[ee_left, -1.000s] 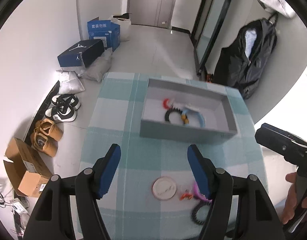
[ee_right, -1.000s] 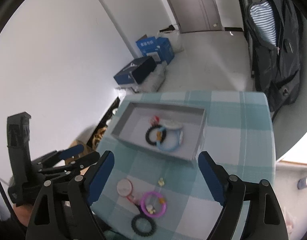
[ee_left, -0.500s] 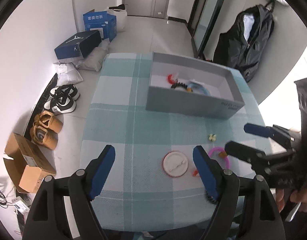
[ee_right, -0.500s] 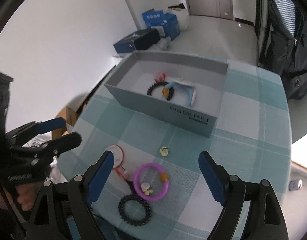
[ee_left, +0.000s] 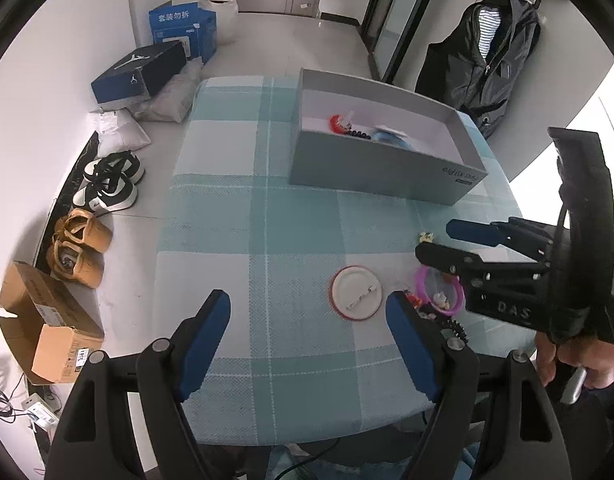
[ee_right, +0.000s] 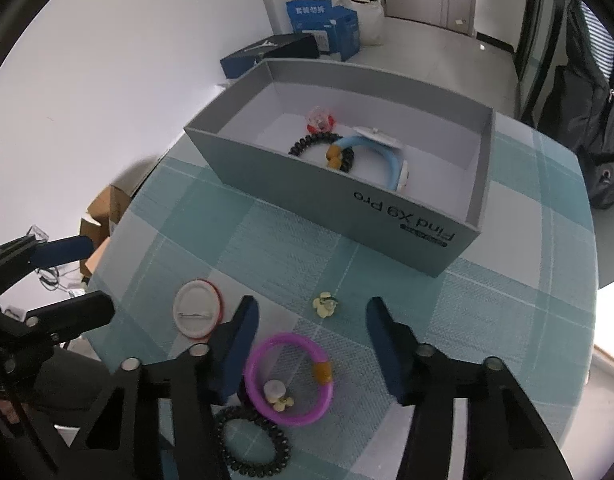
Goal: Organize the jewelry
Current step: 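Lower the right gripper toward the small yellow charm beside the pink bangle, then close the right gripper on the yellow charm while the left grasps the white red-rimmed badge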
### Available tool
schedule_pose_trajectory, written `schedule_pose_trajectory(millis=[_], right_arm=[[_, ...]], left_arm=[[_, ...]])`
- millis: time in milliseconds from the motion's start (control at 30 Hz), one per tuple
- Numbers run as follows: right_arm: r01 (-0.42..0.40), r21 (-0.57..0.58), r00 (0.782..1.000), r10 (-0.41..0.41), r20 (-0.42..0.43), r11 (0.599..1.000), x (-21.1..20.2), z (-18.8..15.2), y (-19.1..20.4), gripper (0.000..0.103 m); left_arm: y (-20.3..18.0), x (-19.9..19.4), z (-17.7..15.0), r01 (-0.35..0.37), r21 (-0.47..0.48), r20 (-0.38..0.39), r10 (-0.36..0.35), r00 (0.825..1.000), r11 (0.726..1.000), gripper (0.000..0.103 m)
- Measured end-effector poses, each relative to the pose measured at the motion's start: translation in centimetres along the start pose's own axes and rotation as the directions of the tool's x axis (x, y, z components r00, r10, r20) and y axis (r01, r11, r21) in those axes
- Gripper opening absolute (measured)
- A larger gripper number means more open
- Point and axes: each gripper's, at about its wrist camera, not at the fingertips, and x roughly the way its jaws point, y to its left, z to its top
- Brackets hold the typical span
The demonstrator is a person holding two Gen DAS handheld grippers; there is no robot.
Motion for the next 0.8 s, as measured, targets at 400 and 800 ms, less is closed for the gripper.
schedule_pose_trajectory(millis=[400, 800], right_arm=[[0.107, -0.08, 0.994, -0.109, -0.018, 0.991, 1.3, 0.4, 1.7, 0.013], [0.084, -0.065, 0.996, -0.083, 0.026, 0.994, -0.3, 0.7, 1.5, 0.013]], left_arm=[[0.6, 1.1, -0.4, -0.004, -0.002, -0.049, 0.004, 0.999, 1.0, 0.077], [-1.2, 2.5, -0.1, -0.022, 0.062, -0.087, 0.028, 0.996, 0.998, 0.077]])
